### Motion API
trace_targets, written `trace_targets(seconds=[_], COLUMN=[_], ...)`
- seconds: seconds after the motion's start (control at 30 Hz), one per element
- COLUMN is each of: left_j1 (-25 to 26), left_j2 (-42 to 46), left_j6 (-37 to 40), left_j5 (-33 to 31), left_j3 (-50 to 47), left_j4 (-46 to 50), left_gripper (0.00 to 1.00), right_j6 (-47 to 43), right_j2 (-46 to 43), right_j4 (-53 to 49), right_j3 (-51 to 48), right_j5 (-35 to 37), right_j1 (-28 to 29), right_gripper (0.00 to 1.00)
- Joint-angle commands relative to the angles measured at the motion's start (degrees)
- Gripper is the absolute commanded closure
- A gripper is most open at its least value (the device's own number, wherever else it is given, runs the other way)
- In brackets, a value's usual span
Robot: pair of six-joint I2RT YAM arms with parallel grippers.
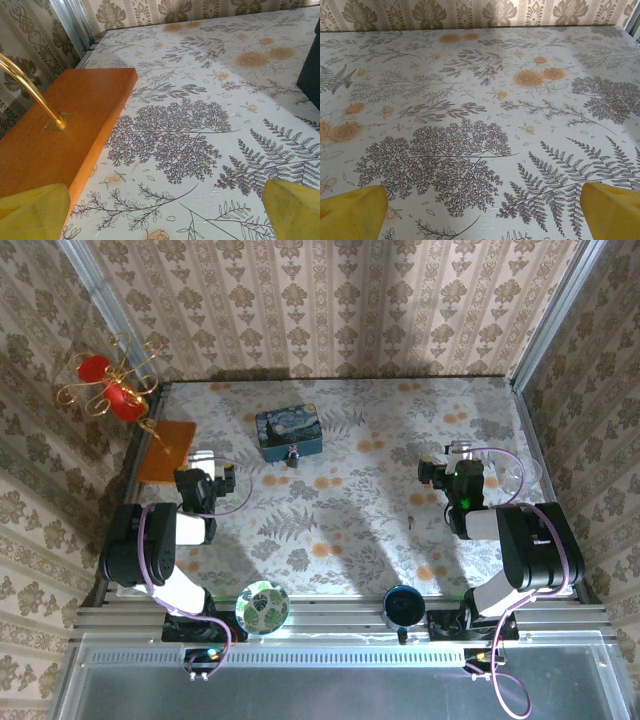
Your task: Unlock a padlock with a key
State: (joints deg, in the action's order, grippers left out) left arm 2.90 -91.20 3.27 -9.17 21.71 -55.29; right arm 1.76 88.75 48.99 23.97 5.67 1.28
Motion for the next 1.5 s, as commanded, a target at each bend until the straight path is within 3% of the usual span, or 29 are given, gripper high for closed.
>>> trace_targets(seconds=[0.0, 0.4, 0.57, 0.8, 1.0, 1.3, 1.47], left_j1=[-0.4, -1.0, -1.3, 0.1, 5.5, 9.2, 11.7], left_j2=[1.7, 2.5, 5.3, 10.6, 17.6, 28.7, 32.3], left_j6=[0.1, -0.4, -0.5, 0.9, 4.0, -6.9, -13.6], left_j5=[1.0, 2.3, 2.8, 1.0, -6.5, -7.1, -6.5], left_j3=[0.1, -2.5, -1.7, -1.6, 0.1, 5.2, 5.9], left_j4=[0.7, -3.9, 0.2, 4.7, 12.3, 31.1, 36.8], left_gripper=[0.00, 0.00, 0.00, 0.00, 0.00, 0.00, 0.00], right_j6=[0.5, 0.5, 0.7, 1.2, 5.4, 11.4, 15.0], right_j2=[-1.2, -1.2, -1.5, -7.2, -12.6, -21.5, -26.1], right_j4=[-0.4, -0.2, -0.9, -15.1, -21.6, -48.1, -65.4], right_j3=[-0.6, -0.7, -0.3, 4.7, 4.6, 11.1, 16.1], right_j5=[1.4, 1.4, 1.7, 3.1, 5.5, 10.7, 10.8], right_j1=[0.3, 0.3, 0.3, 0.3, 0.3, 2.5, 4.2], right_gripper=[0.00, 0.00, 0.00, 0.00, 0.00, 0.00, 0.00])
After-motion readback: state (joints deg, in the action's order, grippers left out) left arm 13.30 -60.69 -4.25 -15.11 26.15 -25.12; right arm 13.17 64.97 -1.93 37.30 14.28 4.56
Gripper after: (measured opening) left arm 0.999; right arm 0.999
